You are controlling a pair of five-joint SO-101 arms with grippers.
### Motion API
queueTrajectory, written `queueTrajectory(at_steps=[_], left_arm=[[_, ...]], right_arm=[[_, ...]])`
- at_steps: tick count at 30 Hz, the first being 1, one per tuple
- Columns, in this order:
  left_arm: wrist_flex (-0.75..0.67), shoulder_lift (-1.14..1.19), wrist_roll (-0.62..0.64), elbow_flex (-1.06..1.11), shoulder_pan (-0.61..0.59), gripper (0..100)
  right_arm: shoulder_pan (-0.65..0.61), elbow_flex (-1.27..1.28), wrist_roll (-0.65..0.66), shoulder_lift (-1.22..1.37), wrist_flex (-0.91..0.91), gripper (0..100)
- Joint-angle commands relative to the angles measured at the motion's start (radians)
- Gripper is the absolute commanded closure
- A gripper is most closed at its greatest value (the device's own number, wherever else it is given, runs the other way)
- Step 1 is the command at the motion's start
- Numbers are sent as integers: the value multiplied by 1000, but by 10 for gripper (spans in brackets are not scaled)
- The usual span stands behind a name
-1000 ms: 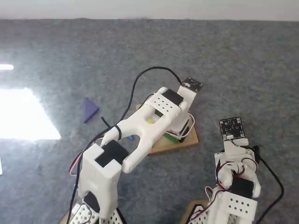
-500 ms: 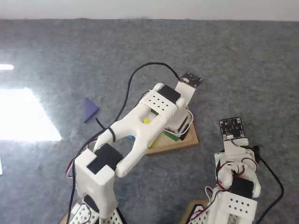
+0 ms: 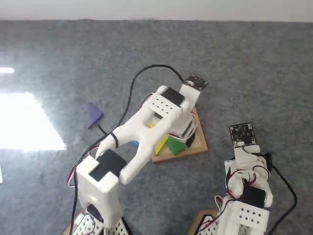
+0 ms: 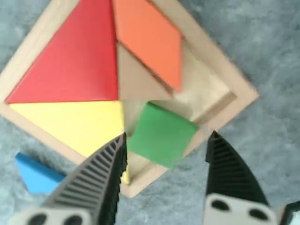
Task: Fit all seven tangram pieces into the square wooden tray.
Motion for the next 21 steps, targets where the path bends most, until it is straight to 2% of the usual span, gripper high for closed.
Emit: queueTrajectory(at_steps=[1, 4, 12, 21], left_arm=[[-2, -63, -75, 44, -74, 739], [-11, -78, -97, 74, -91, 739], [-9, -140, -118, 85, -37, 739], [-11, -74, -158, 104, 17, 739]], right_arm=[[-2, -11, 11, -15, -21, 669], [-5, -11, 11, -15, -21, 669], [-5, -9, 11, -15, -21, 669], [-7, -9, 11, -15, -22, 669]])
